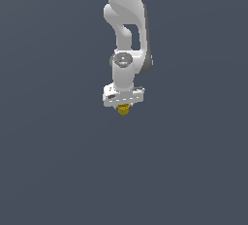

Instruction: Pick up the object and move it to a goal position.

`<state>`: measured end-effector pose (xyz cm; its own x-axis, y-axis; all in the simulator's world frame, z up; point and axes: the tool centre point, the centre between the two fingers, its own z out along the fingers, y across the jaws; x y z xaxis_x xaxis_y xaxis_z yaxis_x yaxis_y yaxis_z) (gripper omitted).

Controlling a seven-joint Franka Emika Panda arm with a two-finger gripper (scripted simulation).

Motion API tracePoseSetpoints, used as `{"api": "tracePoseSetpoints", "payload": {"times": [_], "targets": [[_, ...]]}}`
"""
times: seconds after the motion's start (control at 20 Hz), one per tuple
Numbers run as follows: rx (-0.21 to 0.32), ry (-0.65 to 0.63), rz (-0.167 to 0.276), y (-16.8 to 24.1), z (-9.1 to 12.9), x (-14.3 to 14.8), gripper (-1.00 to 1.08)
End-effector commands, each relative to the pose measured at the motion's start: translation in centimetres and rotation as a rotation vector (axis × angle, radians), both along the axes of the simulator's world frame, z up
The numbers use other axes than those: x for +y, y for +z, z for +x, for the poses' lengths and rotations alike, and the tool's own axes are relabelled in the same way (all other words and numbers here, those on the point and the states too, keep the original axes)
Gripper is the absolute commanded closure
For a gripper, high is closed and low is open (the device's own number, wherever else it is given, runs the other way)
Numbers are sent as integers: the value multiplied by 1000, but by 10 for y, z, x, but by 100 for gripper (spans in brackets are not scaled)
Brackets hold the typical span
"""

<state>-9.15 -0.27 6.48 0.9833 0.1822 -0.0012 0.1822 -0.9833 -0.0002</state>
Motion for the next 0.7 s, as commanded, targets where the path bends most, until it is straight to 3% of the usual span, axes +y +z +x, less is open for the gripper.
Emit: {"api": "tracePoseSetpoints", "payload": {"times": [0.0, 0.65], "targets": [[-2, -1, 0, 9, -5, -18, 108], [-2, -1, 2, 71, -45, -145, 108]]}}
